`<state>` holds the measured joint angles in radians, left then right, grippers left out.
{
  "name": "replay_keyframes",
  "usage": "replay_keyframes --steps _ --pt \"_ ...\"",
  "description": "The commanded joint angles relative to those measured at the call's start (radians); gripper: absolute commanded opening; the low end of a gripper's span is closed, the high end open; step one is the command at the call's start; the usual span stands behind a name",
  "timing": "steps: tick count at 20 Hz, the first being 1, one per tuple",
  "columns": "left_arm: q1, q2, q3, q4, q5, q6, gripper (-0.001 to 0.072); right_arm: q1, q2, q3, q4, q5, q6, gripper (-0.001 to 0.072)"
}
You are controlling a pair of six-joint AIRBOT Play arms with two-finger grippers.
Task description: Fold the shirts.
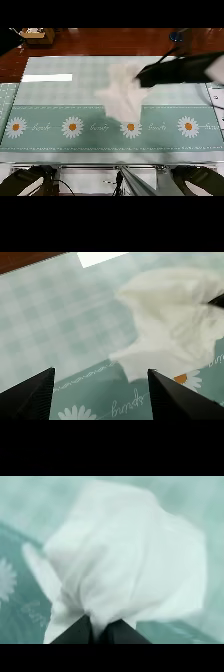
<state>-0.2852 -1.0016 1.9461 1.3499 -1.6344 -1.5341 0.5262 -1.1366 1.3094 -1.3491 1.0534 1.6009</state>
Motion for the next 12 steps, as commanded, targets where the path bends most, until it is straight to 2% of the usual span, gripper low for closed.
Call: replay_keyframes --steps 1,3,4,5,6,9,12 --pt "0.000 0.001 -0.016 0.008 -0.054 -0.002 0.0719 0.175 -0.214 -0.058 -0.073 -0.065 0.086 0.0031" --pt "0.000 0.001 -0.052 0.008 -0.053 -0.001 0.0719 0.188 -0.310 -0.058 -0.016 -0.105 0.093 0.0036" --pt "0.000 0.001 -0.082 0.008 -0.053 -0.001 0.0719 0.187 -0.336 -0.058 0.013 -0.119 0.093 0.0113" --pt "0.000 0.001 -0.114 0.008 -0.053 -0.001 0.0719 0.179 -0.342 -0.058 0.019 -0.124 0.093 0.0298" --pt "0.000 0.001 -0.159 0.008 -0.050 -0.001 0.0719 0.167 -0.333 -0.056 0.012 -0.114 0.087 0.0449" --pt "0.000 0.001 -0.342 0.006 -0.022 -0.001 0.0720 0.096 -0.237 -0.056 -0.081 -0.038 0.060 0.0472" --pt "0.000 0.001 -0.608 -0.027 0.078 0.000 0.0720 -0.022 -0.094 -0.056 -0.262 0.059 0.047 0.0473"
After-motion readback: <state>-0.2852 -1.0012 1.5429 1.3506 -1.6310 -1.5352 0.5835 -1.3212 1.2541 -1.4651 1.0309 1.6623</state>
